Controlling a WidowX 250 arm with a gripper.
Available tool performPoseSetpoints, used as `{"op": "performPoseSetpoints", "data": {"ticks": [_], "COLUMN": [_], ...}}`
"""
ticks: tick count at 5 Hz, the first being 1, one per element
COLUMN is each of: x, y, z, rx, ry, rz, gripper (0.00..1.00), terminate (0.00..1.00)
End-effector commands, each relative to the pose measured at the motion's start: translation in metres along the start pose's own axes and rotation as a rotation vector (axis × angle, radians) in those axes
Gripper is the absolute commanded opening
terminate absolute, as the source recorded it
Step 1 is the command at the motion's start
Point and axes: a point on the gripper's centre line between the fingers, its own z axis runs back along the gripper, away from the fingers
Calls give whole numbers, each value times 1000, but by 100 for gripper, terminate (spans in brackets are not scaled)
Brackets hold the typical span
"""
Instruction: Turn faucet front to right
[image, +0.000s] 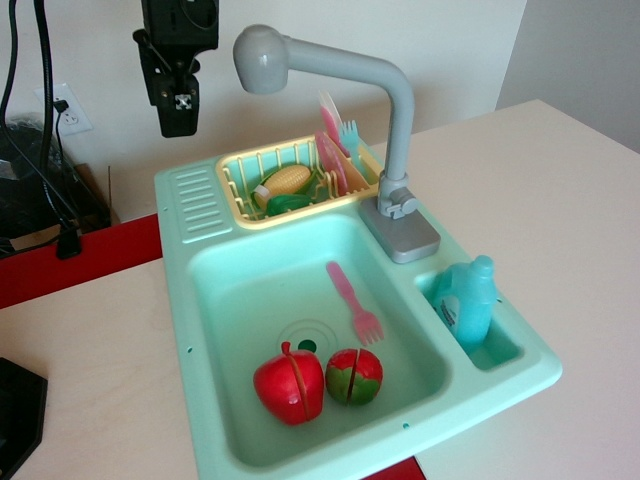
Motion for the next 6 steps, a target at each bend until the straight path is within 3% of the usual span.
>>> {"op": "performPoseSetpoints", "data": {"ticks": [1,3,4,6], "x": [0,40,49,29], "y": [0,4,-12,-90], "z": [0,6,6,11], "rx": [0,9,13,60], "ry": [0,-7,13,27], "rz": [0,-40,-104,-286], "gripper": [100,100,100,100], "terminate": [0,0,0,0]}}
